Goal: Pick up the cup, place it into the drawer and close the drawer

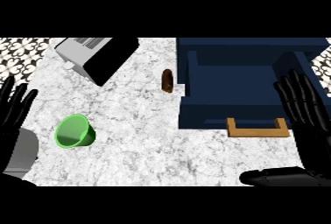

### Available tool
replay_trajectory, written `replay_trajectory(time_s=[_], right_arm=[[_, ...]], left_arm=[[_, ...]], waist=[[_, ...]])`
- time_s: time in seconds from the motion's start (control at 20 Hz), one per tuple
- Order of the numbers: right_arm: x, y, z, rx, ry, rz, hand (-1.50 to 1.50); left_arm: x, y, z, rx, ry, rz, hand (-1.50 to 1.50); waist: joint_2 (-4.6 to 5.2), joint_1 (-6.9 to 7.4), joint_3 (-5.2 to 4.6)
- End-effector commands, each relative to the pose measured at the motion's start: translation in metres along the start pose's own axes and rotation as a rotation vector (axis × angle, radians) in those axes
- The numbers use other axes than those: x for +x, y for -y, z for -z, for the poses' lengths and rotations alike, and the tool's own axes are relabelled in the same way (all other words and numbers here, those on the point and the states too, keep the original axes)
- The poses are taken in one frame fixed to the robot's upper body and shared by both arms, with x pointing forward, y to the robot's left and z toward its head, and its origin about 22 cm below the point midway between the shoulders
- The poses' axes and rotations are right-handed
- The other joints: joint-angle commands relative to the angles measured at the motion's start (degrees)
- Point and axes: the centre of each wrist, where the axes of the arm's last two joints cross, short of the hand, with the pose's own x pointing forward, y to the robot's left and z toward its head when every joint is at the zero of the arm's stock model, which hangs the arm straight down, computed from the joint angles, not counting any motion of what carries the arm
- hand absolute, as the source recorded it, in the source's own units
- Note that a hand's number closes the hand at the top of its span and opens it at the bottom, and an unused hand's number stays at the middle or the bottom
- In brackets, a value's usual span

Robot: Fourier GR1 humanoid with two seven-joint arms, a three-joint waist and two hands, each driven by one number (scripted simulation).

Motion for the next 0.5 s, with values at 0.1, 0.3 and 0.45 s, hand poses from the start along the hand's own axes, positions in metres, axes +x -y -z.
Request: replay_trajectory(time_s=[0.1, 0.3, 0.45], right_arm=[[-0.015, -0.001, 0.018, 0.052, -0.03, 0.021, -1.5], [-0.024, 0.017, 0.026, 0.054, -0.024, 0.013, -1.5], [-0.015, 0.013, 0.031, 0.043, -0.016, 0.022, -1.5]], left_arm=[[-0.022, -0.054, -0.004, 0.028, -0.058, -0.054, -1.5], [-0.054, -0.058, -0.002, 0.04, -0.117, -0.008, -1.5], [-0.063, -0.062, -0.005, 0.067, -0.152, -0.009, -1.5]], waist=[[-0.06, -0.18, 0.14], [-0.03, -0.33, 0.15], [-0.1, -0.28, 0.15]])
